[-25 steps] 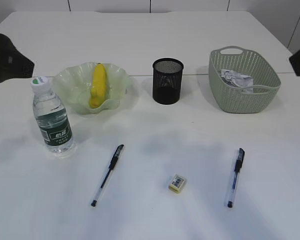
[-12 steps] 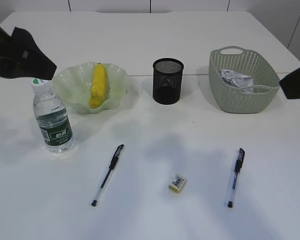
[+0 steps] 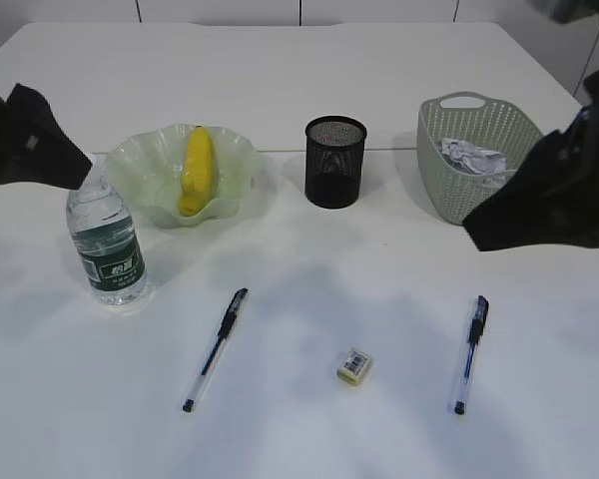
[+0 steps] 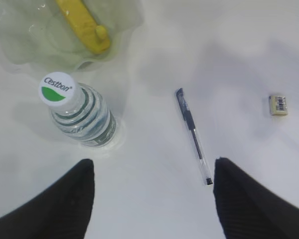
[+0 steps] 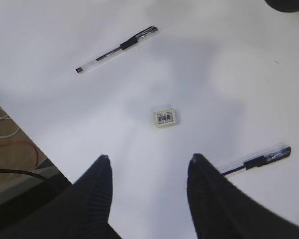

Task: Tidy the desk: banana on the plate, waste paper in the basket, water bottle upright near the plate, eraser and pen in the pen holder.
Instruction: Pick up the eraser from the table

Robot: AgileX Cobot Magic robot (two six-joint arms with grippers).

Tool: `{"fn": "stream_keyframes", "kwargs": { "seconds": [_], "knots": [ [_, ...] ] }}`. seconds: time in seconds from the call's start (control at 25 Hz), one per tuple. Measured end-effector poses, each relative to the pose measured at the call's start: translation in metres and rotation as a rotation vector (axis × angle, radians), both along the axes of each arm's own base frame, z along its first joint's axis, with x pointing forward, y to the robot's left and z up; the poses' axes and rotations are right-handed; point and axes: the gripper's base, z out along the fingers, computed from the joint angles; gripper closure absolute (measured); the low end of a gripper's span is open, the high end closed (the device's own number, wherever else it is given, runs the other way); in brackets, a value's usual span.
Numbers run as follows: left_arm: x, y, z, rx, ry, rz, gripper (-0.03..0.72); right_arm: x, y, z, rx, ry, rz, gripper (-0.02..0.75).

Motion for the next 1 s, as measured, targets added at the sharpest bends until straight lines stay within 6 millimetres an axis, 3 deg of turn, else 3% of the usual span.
{"fn": "stream_keyframes", "kwargs": {
  "seconds": [0.28, 0.6, 0.8, 1.0],
  "knots": [
    [0.0, 0.002, -0.001, 0.029, -0.003, -0.003, 0.164, 0.026, 0.026, -0.037, -0.12, 0.045, 0.043, 0.372],
    [-0.001, 0.003, -0.002, 0.04, 0.017, -0.005, 0.167, 0.054, 0.038, -0.076, -0.163, 0.108, 0.027, 0.372],
    [-0.001, 0.005, -0.002, 0.057, 0.017, 0.009, 0.17, 0.063, 0.047, -0.102, -0.21, 0.164, 0.067, 0.319],
    [0.0, 0.011, -0.003, 0.111, 0.015, 0.05, 0.171, 0.063, 0.069, -0.127, -0.246, 0.191, 0.138, 0.288]
  ]
}}
